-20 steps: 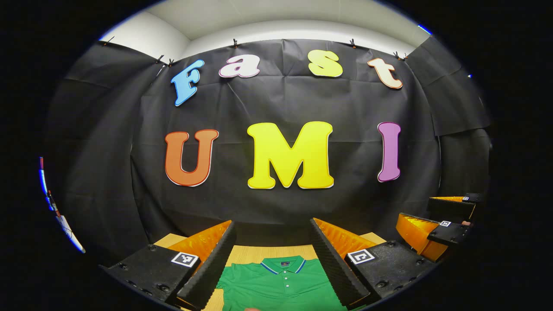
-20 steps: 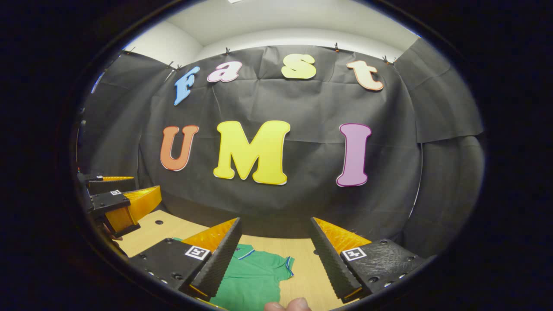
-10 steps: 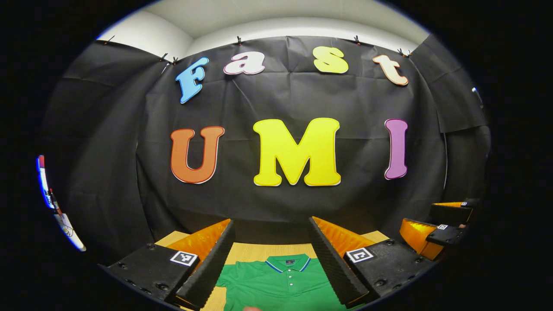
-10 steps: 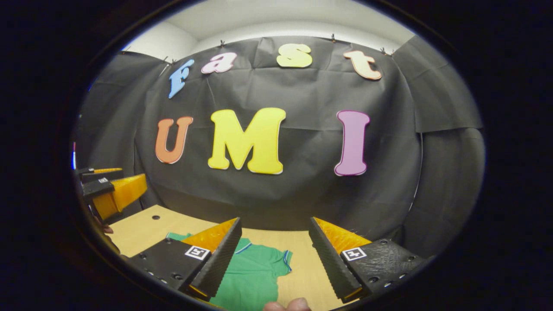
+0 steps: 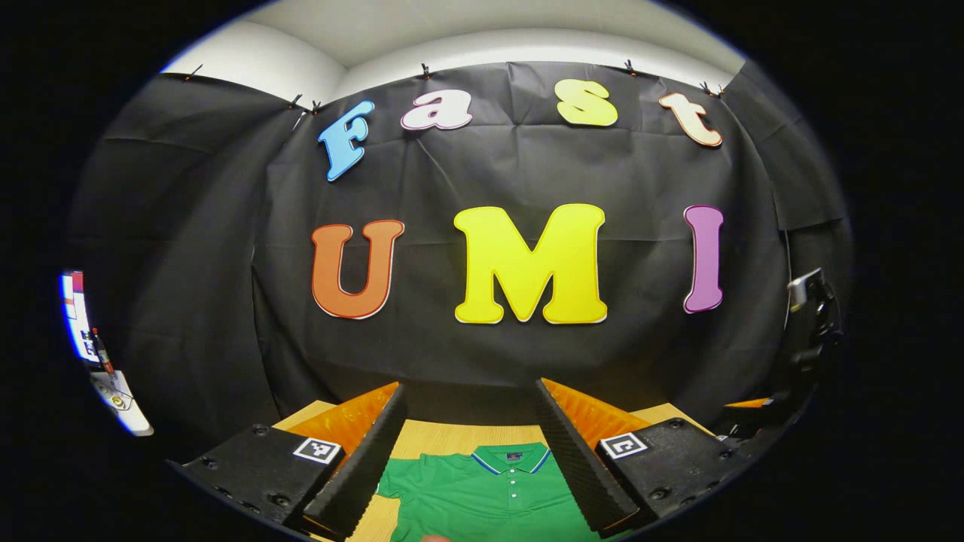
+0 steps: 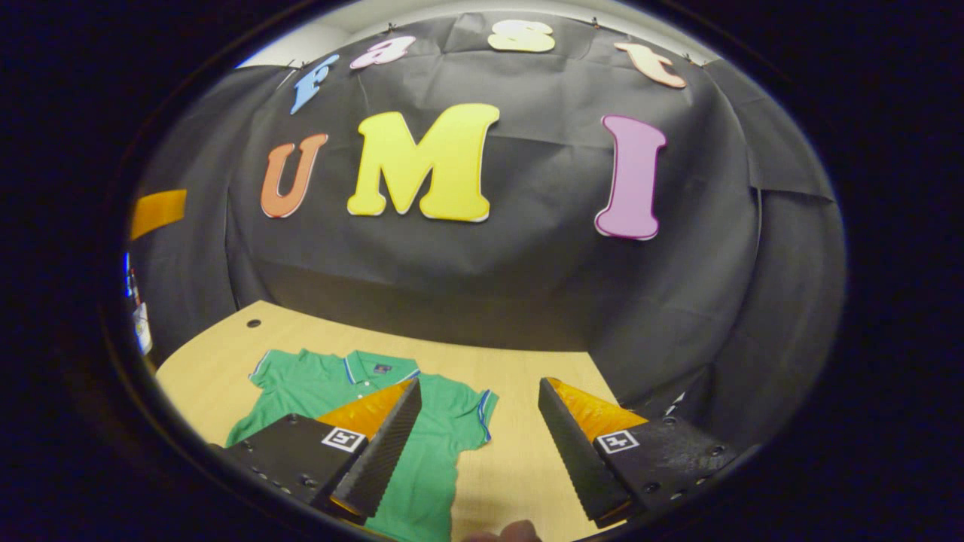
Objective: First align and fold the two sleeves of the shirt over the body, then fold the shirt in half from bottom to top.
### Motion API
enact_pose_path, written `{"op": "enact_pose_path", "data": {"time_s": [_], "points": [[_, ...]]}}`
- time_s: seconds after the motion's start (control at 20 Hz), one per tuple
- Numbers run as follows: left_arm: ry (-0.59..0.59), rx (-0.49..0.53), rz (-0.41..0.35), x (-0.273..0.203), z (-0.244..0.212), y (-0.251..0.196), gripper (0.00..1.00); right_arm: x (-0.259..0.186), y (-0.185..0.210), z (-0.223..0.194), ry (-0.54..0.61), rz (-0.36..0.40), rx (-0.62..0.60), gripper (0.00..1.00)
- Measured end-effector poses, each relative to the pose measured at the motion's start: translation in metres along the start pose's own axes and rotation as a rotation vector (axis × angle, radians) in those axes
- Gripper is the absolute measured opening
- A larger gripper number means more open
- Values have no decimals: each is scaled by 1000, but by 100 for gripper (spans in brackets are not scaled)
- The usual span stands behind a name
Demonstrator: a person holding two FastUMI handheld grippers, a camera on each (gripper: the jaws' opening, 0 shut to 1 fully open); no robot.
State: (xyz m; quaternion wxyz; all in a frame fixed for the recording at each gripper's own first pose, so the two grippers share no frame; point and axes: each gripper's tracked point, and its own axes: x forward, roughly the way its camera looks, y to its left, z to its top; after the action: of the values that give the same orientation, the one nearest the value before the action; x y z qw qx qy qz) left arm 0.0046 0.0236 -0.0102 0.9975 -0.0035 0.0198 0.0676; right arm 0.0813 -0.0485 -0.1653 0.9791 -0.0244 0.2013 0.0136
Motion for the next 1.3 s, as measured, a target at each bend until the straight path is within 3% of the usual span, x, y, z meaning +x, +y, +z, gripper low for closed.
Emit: {"op": "enact_pose_path", "data": {"time_s": [0.5, 0.95, 1.3], "points": [[6, 43, 78, -4, 7, 7, 100, 108, -10, -89, 257, 60, 36, 95], [84, 19, 183, -15, -12, 20, 100, 176, -19, -138, 375, 77, 56, 95], [107, 45, 230, -14, -16, 26, 100, 200, -11, -161, 454, 121, 47, 68]]}}
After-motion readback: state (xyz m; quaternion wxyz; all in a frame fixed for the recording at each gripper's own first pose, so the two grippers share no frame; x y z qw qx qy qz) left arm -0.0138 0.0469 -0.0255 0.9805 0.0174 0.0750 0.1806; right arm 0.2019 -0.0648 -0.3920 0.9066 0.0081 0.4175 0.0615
